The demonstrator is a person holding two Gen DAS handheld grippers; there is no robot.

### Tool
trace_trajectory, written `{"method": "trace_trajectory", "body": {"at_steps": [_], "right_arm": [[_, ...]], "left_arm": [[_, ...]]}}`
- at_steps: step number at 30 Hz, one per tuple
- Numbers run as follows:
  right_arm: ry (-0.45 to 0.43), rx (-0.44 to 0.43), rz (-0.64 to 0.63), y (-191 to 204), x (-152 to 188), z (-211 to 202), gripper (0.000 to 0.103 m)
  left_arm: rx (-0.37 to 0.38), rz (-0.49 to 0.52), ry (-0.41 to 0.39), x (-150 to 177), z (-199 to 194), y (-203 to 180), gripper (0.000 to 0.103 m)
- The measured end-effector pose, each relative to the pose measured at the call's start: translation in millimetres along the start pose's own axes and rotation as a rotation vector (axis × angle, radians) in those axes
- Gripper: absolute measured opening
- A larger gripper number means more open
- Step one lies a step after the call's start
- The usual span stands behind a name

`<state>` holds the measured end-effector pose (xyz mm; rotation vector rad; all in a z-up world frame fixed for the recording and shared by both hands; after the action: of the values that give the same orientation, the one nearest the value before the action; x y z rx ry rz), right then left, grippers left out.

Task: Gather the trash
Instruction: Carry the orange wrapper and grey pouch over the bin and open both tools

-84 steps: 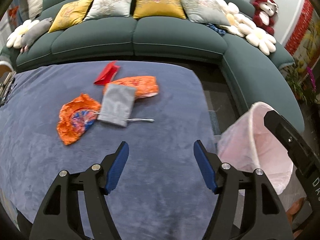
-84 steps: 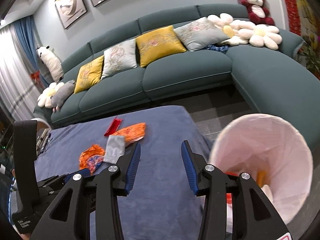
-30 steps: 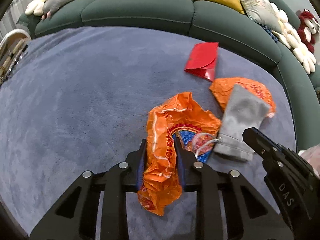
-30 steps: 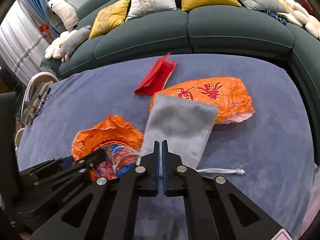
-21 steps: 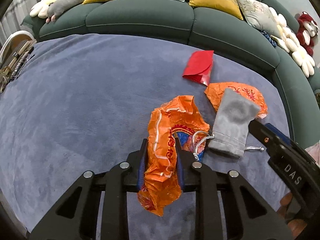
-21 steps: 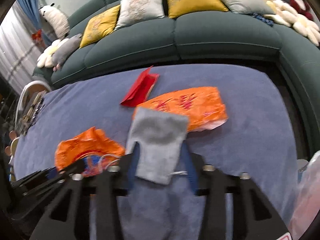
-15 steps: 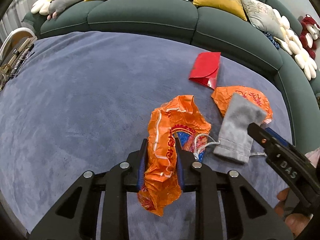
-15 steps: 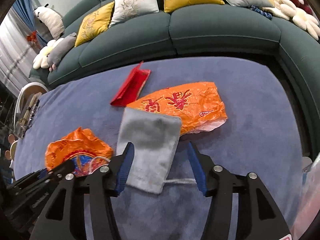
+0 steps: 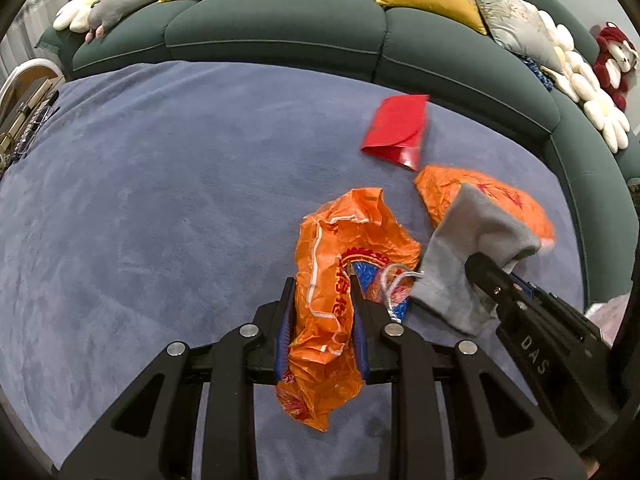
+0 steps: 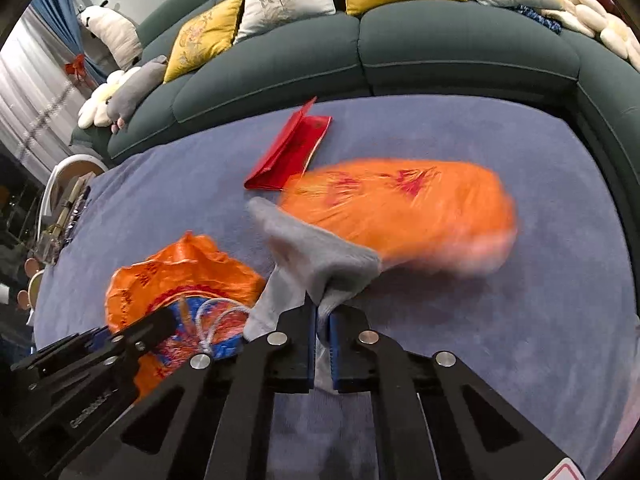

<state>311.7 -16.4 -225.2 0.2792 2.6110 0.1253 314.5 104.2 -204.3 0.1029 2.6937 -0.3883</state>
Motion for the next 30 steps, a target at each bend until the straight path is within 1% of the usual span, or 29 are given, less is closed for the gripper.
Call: {"method": "trace_trajectory", "body": {"at_steps": [5,12,15,21,25,27,30], "right_arm": [[-0.023,-0.009,0.023,-14.5,9.0,-36.1,0.006],[-0.11,0.002,0.083,-55.3,11.4,-98.3,0.006],[-0.151,0.019,0.114,-81.8,12.5,-127.3,0.006],[-0.219,0.06,0.169,-130.2,18.4,-171.2,0.006],[-0.269,0.111,0.21,-178.3,25.8,-203.8,0.006],[-0.283,0.133,0.231,-199.6,29.6,-214.9,0.006],[-0.306,0.171,0.282,-241.9,39.3,-234.1,0.006]], "left_arm": [[0.031,0.048,-0.014,12.1,-23.1,-36.3,0.024],[0.075,0.117,-0.045,27.2,-54.8,-92.1,0.024],[0.099,0.155,-0.06,32.7,-68.3,-123.2,0.024],[0.14,0.237,-0.084,41.9,-87.1,-188.6,0.024],[0.176,0.295,-0.096,52.2,-96.5,-238.0,0.024],[0.197,0.324,-0.097,58.4,-100.0,-260.7,0.024],[0.227,0.37,-0.096,70.1,-102.8,-295.9,0.024]]}}
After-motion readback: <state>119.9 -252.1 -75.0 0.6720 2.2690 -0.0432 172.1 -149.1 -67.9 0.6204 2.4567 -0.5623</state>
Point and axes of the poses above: each gripper's, at about its wrist camera, not at the fingertips, and z roughly the way its jaws point, y to its left, x to its underside, the point moved 7 cm from there along z, roughly the way its jaws point, and after that the axes turned 10 degrees about x, right-handed, at the moved point
